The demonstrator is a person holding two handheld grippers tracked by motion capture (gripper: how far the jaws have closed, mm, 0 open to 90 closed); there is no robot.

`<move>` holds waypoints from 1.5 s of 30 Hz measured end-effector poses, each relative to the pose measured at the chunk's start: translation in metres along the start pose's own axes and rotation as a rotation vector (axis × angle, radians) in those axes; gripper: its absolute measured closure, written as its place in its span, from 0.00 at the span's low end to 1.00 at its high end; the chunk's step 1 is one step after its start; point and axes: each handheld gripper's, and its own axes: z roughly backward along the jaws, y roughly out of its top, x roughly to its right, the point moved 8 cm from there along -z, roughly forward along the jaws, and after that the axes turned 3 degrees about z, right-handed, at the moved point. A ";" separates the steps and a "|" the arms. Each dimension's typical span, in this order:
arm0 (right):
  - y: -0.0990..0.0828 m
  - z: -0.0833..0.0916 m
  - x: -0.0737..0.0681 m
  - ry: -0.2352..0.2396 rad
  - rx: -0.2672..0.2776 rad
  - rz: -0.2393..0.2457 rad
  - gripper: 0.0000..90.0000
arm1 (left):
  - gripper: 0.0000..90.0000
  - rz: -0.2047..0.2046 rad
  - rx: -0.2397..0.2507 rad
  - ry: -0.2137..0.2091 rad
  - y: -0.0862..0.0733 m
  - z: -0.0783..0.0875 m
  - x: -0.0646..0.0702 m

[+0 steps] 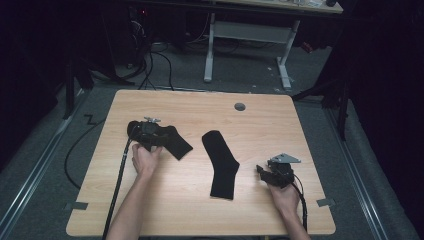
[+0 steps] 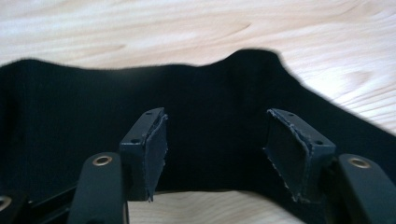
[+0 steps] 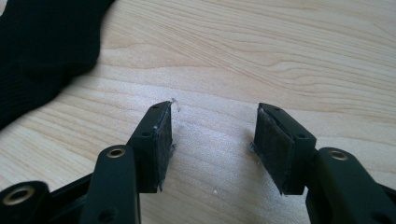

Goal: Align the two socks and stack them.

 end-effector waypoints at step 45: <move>0.000 0.000 0.000 -0.002 -0.001 -0.002 0.51 | 0.97 -0.252 0.171 -0.262 0.008 0.073 0.063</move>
